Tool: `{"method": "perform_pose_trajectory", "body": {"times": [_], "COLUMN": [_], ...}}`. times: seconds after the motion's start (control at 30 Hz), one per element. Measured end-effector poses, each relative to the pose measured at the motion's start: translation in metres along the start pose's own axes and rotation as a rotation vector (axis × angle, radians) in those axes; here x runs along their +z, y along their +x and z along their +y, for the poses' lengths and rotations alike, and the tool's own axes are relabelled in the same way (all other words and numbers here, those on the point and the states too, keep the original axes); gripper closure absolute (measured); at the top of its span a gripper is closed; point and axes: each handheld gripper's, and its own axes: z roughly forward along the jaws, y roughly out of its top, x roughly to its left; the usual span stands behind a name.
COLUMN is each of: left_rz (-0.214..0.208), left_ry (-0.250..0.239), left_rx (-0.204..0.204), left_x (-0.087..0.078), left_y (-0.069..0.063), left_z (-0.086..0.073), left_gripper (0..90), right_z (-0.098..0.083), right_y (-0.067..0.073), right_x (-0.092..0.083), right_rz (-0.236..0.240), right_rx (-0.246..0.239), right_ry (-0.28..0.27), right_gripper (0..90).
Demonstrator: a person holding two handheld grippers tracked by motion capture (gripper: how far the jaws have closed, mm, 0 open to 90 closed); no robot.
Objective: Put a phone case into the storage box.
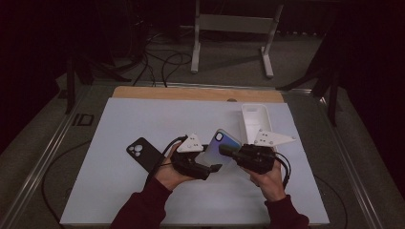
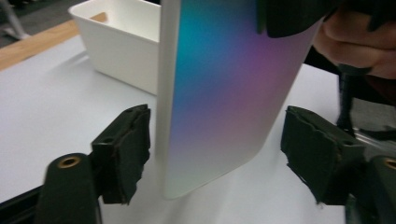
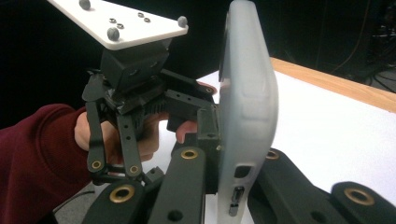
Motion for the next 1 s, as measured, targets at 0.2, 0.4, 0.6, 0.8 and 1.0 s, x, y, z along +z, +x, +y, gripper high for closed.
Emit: {"method": "perform_pose_trajectory", "body": {"times": [0.2,0.4,0.6,0.8,1.0], "left_rz": [-0.037,-0.05,-0.074,-0.095,-0.104], "left_ry": [-0.005,-0.011,-0.017,-0.02,-0.014], "left_rx": [0.008,0.011,0.037,0.053,0.072], "left_x": [0.001,-0.001,-0.003,-0.003,-0.002], "left_y": [-0.001,-0.001,-0.001,-0.002,-0.004], "left_z": [0.0,0.0,-0.003,-0.005,-0.005], "left_gripper": [30.5,39.0,51.4,62.9,75.7], "right_z": [0.0,-0.001,-0.002,-0.003,-0.003], "right_y": [0.0,-0.002,-0.005,-0.009,-0.01], "right_x": [-0.001,-0.002,-0.007,-0.01,-0.011], "right_rz": [0.064,0.075,0.079,0.077,0.041], "right_rx": [0.001,0.002,0.003,-0.006,-0.016], "right_ry": [-0.024,-0.028,-0.035,-0.028,-0.011], "right_gripper": [87.1,87.1,86.0,77.5,59.3]}}
